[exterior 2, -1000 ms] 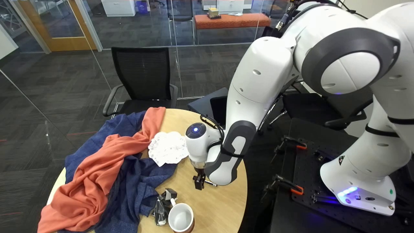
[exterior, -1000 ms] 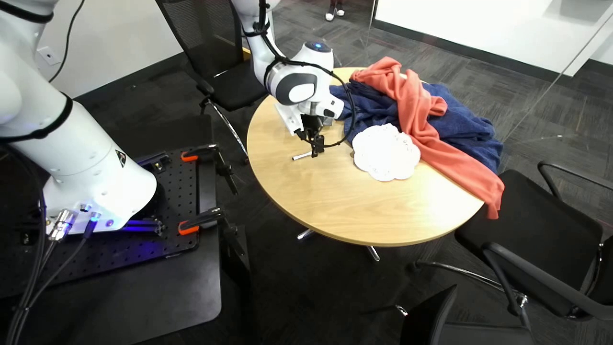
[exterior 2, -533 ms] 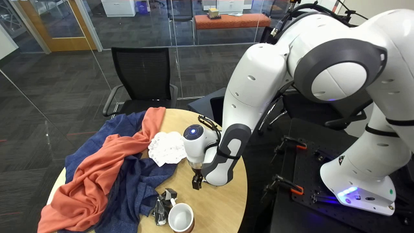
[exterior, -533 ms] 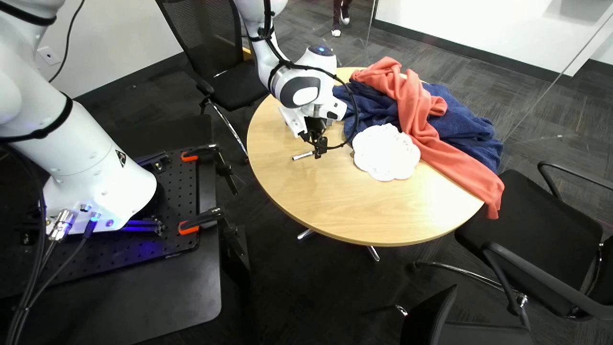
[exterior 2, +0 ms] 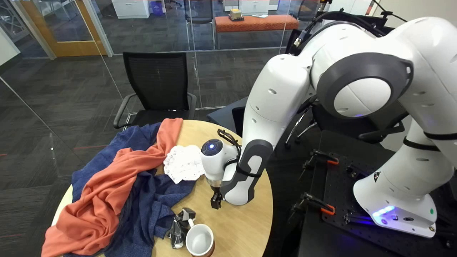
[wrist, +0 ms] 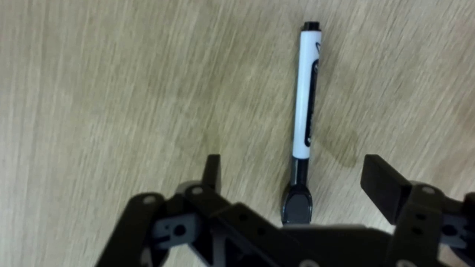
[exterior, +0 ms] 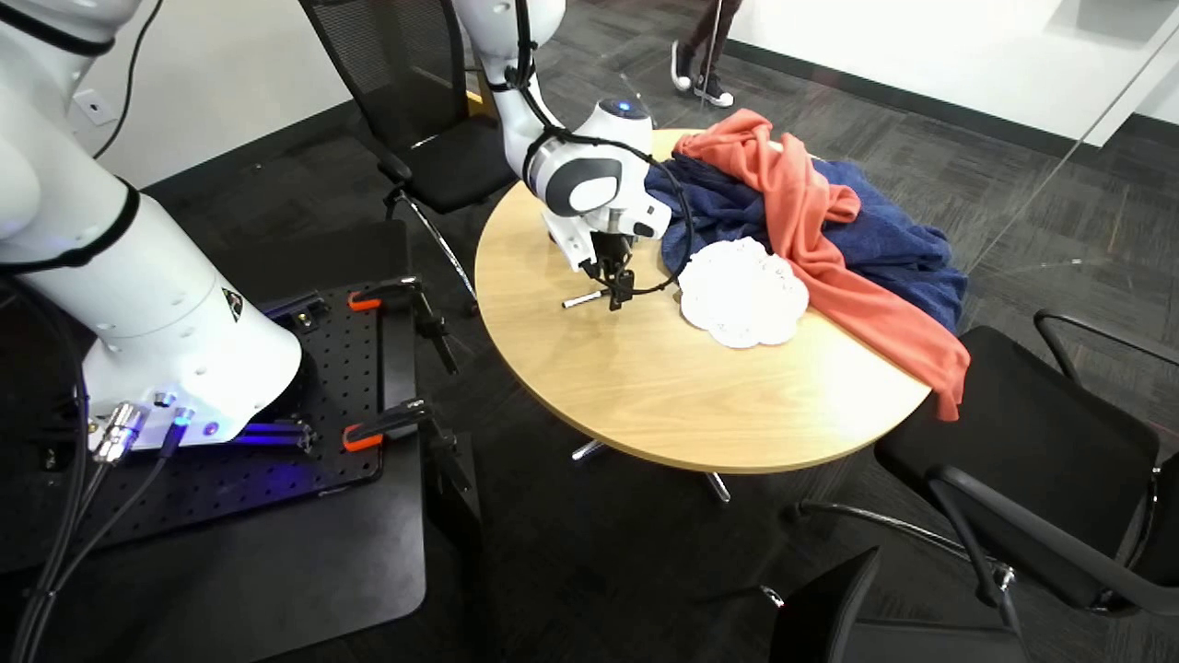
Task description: Pick up the brush from the table and put it in the cup.
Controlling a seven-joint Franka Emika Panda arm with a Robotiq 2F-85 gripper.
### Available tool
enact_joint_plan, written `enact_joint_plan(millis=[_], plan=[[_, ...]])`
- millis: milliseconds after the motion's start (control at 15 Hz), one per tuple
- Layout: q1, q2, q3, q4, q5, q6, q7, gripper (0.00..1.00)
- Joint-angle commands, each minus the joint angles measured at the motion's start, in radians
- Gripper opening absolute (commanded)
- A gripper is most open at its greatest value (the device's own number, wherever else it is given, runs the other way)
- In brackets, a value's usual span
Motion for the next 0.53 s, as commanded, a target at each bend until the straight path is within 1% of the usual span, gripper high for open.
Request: enact_joint_plan(millis=[0,200,467], plan=[[-0.011,0.018,0.001,0.027,-0.014,-0.001,0.005,0.66],[-0.012,0.020,0.001,0.033,-0.012,-0.001,0.007,0.41],[-0.007,0.008,0.002,0.031,-0.011,-0.001,0.012,0.13]])
